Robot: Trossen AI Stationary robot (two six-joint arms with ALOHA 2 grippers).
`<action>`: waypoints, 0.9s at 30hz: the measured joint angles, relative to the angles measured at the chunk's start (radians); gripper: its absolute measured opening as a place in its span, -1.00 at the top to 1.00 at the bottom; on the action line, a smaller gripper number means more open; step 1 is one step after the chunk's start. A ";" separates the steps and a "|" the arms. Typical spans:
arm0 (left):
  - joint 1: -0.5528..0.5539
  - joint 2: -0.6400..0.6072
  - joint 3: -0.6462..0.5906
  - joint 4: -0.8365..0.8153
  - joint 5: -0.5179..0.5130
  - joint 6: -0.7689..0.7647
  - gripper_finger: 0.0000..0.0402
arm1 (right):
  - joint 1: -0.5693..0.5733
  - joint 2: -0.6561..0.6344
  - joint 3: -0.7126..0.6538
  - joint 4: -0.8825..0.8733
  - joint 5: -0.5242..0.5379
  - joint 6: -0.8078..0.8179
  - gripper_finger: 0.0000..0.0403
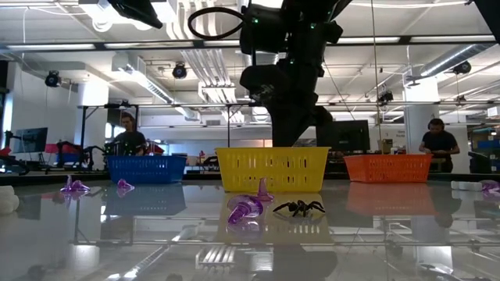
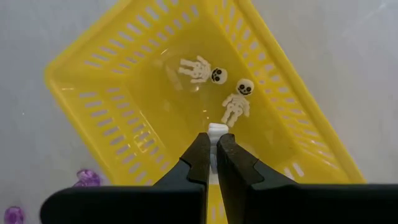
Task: Sort Halloween decoration
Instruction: Put the white skeleton toy into the yellow bin
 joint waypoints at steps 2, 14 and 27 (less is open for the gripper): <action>0.000 0.000 0.000 -0.005 0.001 0.000 0.27 | 0.000 0.000 0.000 -0.002 0.000 0.000 0.94; 0.000 0.000 0.000 -0.029 0.002 -0.008 0.27 | 0.000 0.000 0.000 0.012 0.007 0.011 0.94; 0.000 0.000 0.000 -0.029 0.004 -0.027 0.27 | -0.006 0.000 0.000 0.041 0.034 0.011 0.94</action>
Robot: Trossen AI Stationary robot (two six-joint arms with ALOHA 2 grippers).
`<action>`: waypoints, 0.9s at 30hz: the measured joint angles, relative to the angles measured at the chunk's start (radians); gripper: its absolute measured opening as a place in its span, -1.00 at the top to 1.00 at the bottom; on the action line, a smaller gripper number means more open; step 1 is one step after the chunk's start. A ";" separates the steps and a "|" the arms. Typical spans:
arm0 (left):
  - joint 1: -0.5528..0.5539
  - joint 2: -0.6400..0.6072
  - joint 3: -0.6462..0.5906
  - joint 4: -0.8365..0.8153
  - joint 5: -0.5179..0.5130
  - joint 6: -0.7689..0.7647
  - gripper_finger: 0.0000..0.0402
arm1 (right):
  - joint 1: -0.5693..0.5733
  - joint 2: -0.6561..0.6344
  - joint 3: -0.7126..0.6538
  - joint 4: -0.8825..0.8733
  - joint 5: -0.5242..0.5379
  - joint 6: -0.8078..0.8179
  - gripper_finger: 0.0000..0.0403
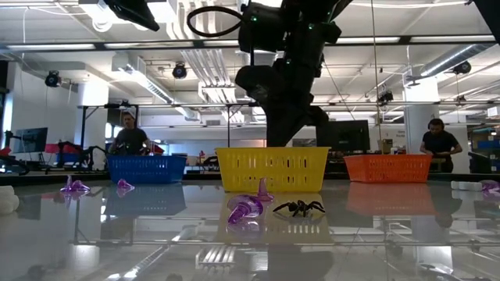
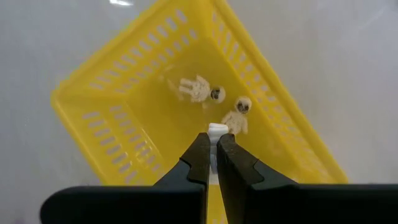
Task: Sort Halloween decoration
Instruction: Put the white skeleton toy into the yellow bin, then put the black spider toy into the blue bin
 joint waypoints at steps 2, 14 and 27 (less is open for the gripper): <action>0.000 0.000 0.000 0.000 0.000 0.000 0.27 | 0.000 0.000 0.000 -0.004 0.000 0.012 0.94; 0.000 0.000 0.000 0.000 0.016 0.001 0.27 | 0.000 0.000 0.000 -0.004 -0.003 0.057 0.88; 0.000 0.000 0.000 0.000 0.016 0.004 0.27 | 0.003 0.000 0.000 -0.002 -0.009 0.066 0.15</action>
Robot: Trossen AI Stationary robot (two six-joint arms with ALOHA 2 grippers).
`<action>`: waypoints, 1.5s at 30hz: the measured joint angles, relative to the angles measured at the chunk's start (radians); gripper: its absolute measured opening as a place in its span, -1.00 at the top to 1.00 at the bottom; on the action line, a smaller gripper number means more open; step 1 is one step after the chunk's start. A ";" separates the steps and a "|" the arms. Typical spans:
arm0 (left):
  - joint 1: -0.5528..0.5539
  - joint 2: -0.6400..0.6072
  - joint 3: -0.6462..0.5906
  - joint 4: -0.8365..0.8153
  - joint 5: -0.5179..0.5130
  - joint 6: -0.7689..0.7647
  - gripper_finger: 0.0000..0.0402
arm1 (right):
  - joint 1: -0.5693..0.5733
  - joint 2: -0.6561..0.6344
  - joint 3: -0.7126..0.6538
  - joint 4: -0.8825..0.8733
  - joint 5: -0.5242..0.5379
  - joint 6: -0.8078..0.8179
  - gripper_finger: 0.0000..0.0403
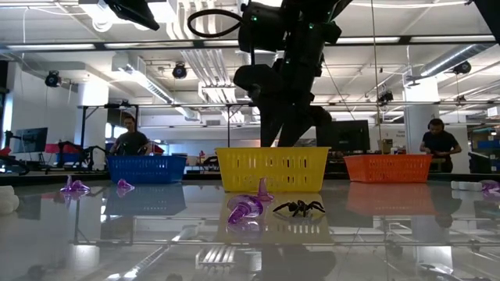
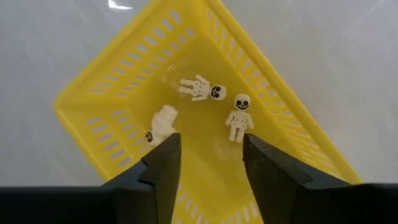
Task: Sort Halloween decoration
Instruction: Put the black spider toy into the blue bin
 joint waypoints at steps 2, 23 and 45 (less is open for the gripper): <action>0.000 0.000 0.000 0.000 0.000 0.000 0.27 | 0.000 0.000 0.000 0.000 0.000 0.000 0.11; 0.000 0.002 0.000 0.000 -0.001 -0.036 0.27 | -0.004 0.000 0.000 0.062 0.010 0.003 0.07; -0.019 0.115 0.000 0.009 0.185 -0.046 0.22 | 0.012 -0.017 0.000 0.059 -0.121 -0.005 0.24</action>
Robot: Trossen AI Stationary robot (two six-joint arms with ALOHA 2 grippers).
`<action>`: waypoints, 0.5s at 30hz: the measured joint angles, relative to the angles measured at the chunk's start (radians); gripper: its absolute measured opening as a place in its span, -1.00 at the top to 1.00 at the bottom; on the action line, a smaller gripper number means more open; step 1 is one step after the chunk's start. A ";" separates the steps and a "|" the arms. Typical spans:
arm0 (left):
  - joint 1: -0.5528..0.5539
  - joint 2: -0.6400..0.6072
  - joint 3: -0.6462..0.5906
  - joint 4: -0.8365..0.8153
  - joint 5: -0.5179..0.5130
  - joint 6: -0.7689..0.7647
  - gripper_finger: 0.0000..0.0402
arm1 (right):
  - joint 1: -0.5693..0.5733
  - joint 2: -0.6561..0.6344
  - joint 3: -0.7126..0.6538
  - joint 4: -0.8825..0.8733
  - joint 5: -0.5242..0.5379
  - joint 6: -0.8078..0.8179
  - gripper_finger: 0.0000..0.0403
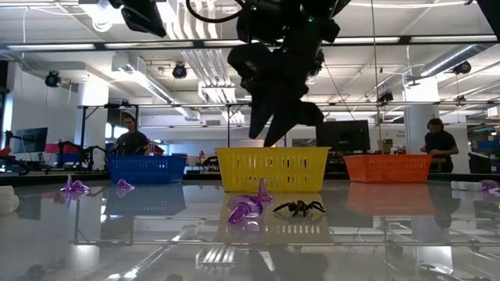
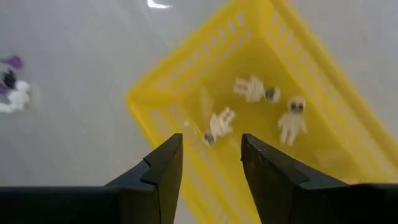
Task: Sort Halloween decoration
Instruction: Put the black spider toy into the blue bin
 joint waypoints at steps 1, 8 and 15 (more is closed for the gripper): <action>-0.005 0.005 0.000 -0.002 0.003 0.000 0.21 | 0.004 -0.002 0.000 -0.018 -0.001 0.004 0.25; -0.037 0.038 0.000 -0.019 0.026 -0.008 0.13 | 0.041 -0.056 0.000 -0.117 0.006 0.077 0.19; -0.126 0.098 -0.014 0.027 0.059 -0.007 0.17 | 0.106 -0.141 0.000 -0.213 0.126 0.106 0.18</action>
